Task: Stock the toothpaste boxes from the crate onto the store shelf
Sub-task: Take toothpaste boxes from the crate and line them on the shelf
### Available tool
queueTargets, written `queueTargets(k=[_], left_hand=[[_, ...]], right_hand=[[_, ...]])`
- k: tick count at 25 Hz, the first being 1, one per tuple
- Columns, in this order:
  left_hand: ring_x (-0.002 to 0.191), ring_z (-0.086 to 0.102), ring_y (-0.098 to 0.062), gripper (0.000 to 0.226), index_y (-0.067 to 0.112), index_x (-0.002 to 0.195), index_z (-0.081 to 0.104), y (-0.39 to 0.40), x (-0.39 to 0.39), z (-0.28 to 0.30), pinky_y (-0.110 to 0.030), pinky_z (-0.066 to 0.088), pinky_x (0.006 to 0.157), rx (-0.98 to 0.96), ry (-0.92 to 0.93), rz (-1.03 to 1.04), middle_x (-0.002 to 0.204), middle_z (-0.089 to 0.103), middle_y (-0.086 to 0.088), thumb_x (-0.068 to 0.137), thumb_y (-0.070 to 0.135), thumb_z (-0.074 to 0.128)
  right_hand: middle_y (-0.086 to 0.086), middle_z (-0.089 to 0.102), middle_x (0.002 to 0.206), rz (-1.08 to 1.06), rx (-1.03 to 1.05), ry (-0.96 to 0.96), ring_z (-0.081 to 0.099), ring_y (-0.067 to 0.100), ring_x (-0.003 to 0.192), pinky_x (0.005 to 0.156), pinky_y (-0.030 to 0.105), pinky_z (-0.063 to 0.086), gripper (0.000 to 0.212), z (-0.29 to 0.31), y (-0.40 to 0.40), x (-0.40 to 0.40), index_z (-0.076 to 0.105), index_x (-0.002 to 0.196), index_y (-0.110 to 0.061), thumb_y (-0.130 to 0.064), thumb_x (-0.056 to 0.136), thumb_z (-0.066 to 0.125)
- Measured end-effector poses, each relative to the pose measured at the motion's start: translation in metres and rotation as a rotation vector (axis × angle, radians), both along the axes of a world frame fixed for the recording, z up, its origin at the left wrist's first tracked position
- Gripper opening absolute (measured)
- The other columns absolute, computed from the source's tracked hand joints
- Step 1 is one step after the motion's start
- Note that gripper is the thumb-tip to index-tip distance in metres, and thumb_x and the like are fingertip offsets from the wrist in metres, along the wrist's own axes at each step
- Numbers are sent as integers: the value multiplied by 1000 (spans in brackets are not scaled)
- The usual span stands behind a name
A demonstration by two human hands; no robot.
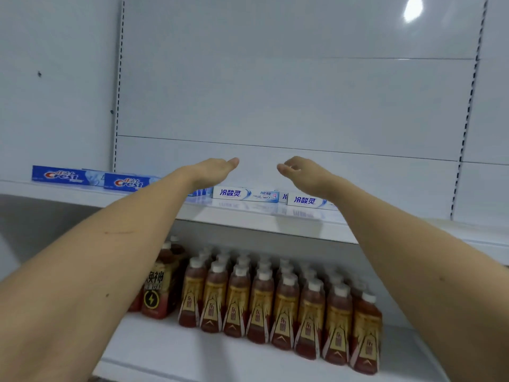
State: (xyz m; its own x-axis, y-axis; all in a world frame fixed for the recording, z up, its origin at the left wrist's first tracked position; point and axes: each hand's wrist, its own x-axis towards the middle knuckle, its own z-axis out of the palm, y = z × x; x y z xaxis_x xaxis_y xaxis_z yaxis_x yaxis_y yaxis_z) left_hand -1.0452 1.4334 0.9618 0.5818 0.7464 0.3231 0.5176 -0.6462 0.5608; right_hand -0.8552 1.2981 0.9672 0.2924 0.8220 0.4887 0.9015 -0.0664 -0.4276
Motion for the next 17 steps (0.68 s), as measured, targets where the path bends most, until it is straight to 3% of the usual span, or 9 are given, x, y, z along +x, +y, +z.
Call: queueTargets(k=[2,5,8,13,17], left_hand=[[146,27,-25,67,18,153,30,-7,-8,-13,-40,22,115,-79,-146,-39,157,32,-2,101,59,21],[136,40,-28,67,18,143,45,-20,-23,-30,-39,30,110,-121,-260,-29,140,48,-3,98,62,23],[138,38,-25,64,22,144,47,-38,-40,-44,-42,26,116,-116,-347,-19,150,44,-5,99,60,21],[138,39,-20,56,18,143,48,-82,-66,-99,-32,27,105,-182,-522,-50,147,47,-5,104,49,21],[142,34,-19,57,22,144,46,-117,-88,-176,-38,22,114,-352,-479,37,151,45,-2,103,53,21]], right_hand=[[3,55,129,88,127,161,51,18,106,91,32,39,51,-13,-6,-27,49,136,-14,-50,101,38],[4,56,130,182,97,321,53,21,115,101,38,43,54,-23,-15,-63,51,135,-16,-54,100,35],[-2,53,134,261,27,406,49,17,123,105,42,42,56,-32,-28,-87,50,137,-21,-58,100,31],[-1,50,140,307,-24,529,47,19,130,106,45,41,59,-90,-53,-105,47,141,-22,-59,100,26],[2,46,148,308,-139,634,42,22,136,110,46,36,65,-154,-79,-106,41,147,-21,-62,99,25]])
